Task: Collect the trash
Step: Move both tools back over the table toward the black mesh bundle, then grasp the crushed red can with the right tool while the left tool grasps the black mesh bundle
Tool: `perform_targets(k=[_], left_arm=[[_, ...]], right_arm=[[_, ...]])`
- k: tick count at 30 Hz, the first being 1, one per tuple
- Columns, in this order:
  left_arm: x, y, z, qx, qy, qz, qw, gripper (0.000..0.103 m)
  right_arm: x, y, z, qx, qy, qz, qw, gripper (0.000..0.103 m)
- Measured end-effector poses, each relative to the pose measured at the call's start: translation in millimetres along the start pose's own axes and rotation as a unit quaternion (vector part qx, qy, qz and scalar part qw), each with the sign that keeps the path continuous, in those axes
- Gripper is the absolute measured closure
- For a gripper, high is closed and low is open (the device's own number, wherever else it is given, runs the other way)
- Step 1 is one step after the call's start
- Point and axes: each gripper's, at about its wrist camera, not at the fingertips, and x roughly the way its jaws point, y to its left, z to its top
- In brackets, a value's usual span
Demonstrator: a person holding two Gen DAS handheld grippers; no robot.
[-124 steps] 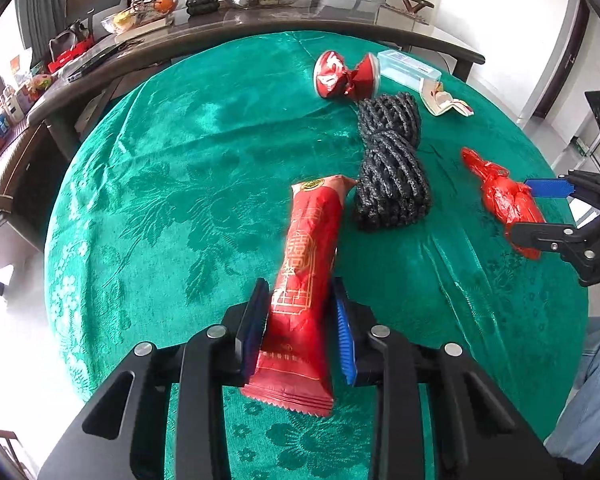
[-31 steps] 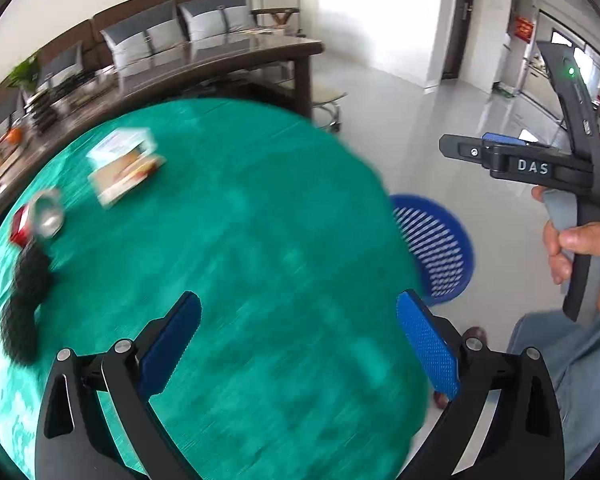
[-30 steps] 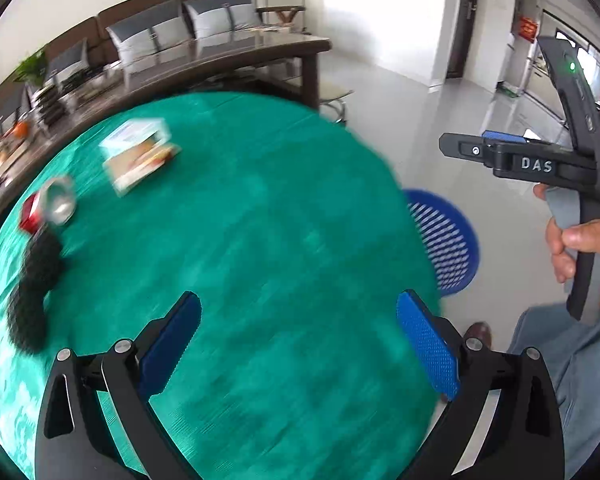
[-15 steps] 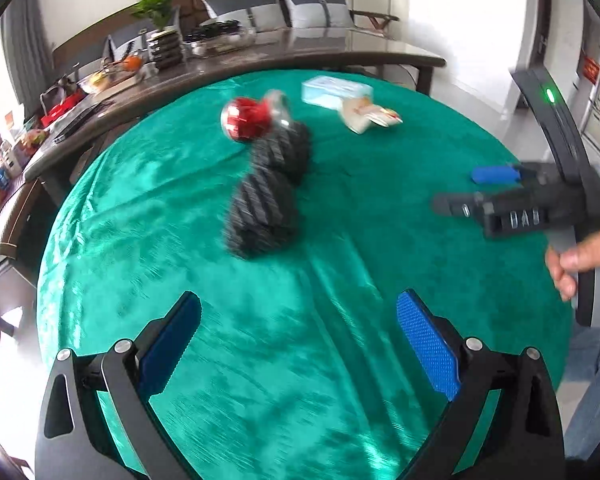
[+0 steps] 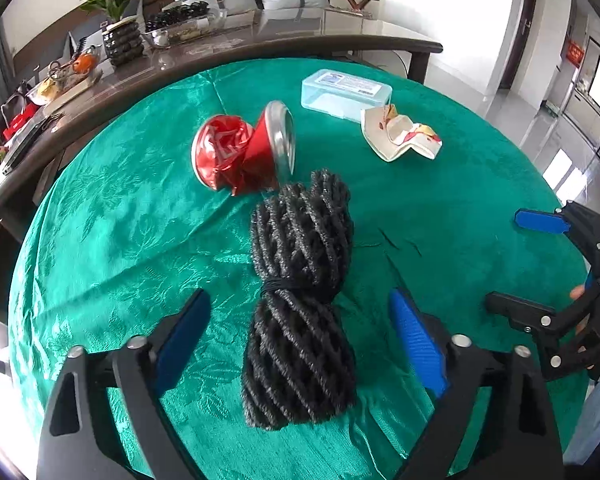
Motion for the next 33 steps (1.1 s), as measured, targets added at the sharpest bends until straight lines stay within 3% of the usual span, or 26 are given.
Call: perform_targets(k=[2, 3, 4, 9, 13, 17, 20, 22, 23, 25, 27, 33], left_arm=[[2.1, -1.2, -0.6, 0.004, 0.002, 0.002, 1.0000, 0.041], [3.1, 0.0, -1.2, 0.002, 0.004, 0.001, 1.0000, 0.058], [3.5, 1.7, -2.4, -0.003, 0.005, -0.002, 1.0000, 0.066], [-20.3, 20.3, -16.9, -0.046, -0.019, 0.024, 0.9985, 0.068], [-42.5, 53.3, -32.1, -0.110, -0.033, 0.062, 0.9915, 0.068], [-36.0, 73.7, -43.5, -0.136, -0.016, 0.088, 0.9867, 0.066], [-29.6, 78.5, -46.3, -0.144, -0.013, 0.097, 0.9848, 0.057], [-28.0, 81.1, -48.1, -0.146, -0.014, 0.104, 0.9837, 0.022], [-27.4, 82.9, -48.8, -0.145, -0.016, 0.106, 0.9836, 0.016], [-23.0, 83.4, -51.5, -0.138, -0.008, 0.111, 0.9842, 0.014], [-20.1, 85.1, -55.2, -0.133, -0.004, 0.114, 0.9845, 0.010], [-19.0, 95.0, -61.7, -0.156, -0.007, 0.102, 0.9826, 0.005]], right_arm=[[0.0, 0.0, 0.0, 0.000, 0.000, 0.000, 1.000, 0.005], [0.0, -0.2, 0.0, 0.000, 0.000, 0.000, 1.000, 0.005], [0.0, -0.2, 0.0, 0.000, 0.000, 0.000, 1.000, 0.005], [-0.1, 0.0, 0.1, 0.000, 0.000, 0.000, 1.000, 0.005], [-0.1, 0.1, 0.1, 0.000, 0.000, 0.000, 1.000, 0.005], [-0.1, 0.0, 0.1, 0.000, 0.000, 0.000, 1.000, 0.005], [-0.1, 0.1, 0.1, 0.000, 0.000, -0.001, 1.000, 0.005], [0.3, 1.0, 1.2, 0.001, 0.000, -0.001, 1.000, 0.005], [0.5, 1.2, 2.1, 0.005, 0.001, -0.004, 1.000, 0.005], [0.8, 4.9, 8.2, 0.027, 0.004, -0.006, 1.000, 0.005], [-0.7, 14.6, 19.4, 0.050, -0.007, 0.021, 0.999, 0.005], [10.2, 66.8, 96.8, 0.091, -0.042, 0.067, 0.993, 0.005]])
